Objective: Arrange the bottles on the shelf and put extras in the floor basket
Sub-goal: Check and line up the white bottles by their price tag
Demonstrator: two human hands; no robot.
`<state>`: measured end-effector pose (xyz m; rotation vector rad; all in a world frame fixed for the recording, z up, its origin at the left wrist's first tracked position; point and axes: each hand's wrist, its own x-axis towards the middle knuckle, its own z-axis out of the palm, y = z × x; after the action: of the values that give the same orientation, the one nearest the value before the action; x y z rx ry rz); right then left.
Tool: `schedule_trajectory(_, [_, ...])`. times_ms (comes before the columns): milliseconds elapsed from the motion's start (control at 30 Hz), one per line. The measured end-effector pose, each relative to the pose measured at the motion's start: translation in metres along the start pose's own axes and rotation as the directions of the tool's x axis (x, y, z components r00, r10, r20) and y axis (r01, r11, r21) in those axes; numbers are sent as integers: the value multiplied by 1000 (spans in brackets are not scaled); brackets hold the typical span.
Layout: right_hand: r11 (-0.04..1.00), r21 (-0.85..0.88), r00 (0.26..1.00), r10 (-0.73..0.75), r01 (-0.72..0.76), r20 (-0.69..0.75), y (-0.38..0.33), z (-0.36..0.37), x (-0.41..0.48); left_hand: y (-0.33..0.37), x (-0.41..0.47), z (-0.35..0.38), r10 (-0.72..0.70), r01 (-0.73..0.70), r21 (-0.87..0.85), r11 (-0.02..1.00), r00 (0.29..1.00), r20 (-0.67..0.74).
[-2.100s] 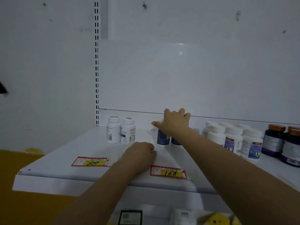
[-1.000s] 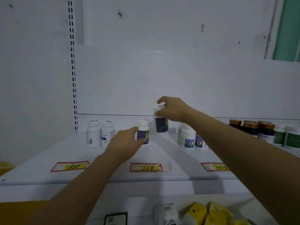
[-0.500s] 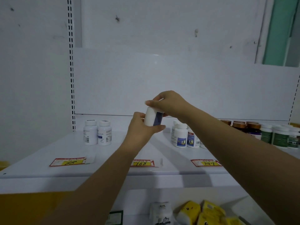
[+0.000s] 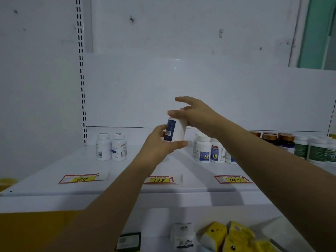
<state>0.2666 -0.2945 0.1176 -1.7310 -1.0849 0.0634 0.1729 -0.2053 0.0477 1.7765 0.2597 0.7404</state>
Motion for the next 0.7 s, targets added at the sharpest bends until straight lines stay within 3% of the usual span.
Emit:
schedule_trajectory(67, [999, 43, 999, -18, 16, 47, 2, -4, -1, -1, 0, -5, -48, 69, -192, 979, 993, 112])
schedule_trajectory(133, [996, 87, 997, -25, 19, 78, 4, -6, -1, -2, 2, -10, -61, 108, -265, 958, 982, 180])
schedule_trajectory(233, [989, 151, 997, 0, -12, 80, 8, -5, -1, -1, 3, -9, -20, 32, -144, 989, 996, 81])
schedule_trajectory(333, [999, 45, 997, 12, -15, 71, 8, -2, -2, 1, 3, -1, 43, -42, 6, 999, 998, -55])
schedule_trajectory(400, [997, 72, 996, 15, -22, 89, 9, -3, -1, 1, 4, 0, 62, -62, 17, 998, 998, -5])
schedule_trajectory(533, [972, 232, 991, 3, -35, 137, 12, -12, 1, -2, 6, -12, 20, 13, -169, 986, 980, 196])
schedule_trajectory(633, [945, 320, 987, 15, -66, 160, 15, -12, 2, -5, 10, -16, 18, -15, -26, 1000, 993, 115])
schedule_trajectory(700, [961, 265, 983, 27, -76, 182, 14, -6, 3, -4, 10, -14, 53, -54, 35, 998, 998, 20])
